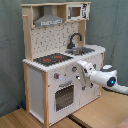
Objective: Play with the kitchen
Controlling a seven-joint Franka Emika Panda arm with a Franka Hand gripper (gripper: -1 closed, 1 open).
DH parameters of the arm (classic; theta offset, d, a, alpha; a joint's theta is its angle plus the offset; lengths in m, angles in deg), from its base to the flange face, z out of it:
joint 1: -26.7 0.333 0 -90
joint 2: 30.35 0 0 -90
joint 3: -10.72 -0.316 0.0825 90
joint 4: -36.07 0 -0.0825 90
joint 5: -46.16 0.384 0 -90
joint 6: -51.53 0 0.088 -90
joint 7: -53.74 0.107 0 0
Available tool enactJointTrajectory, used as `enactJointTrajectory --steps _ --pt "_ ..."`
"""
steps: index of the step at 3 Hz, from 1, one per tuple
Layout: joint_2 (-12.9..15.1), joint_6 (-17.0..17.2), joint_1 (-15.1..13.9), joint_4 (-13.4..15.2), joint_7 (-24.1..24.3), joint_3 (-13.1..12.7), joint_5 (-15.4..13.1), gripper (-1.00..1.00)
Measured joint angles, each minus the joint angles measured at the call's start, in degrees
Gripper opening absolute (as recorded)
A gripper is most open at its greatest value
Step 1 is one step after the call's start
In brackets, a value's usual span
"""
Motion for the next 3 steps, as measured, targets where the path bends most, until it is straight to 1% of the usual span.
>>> enactJointTrajectory --steps 1,3 --pt "0.0 6.2 3.6 0.1 0.0 -0.3 0.0 1.0" --pt "0.0 17.7 9.6 0.2 0.0 -0.5 0.0 1.0"
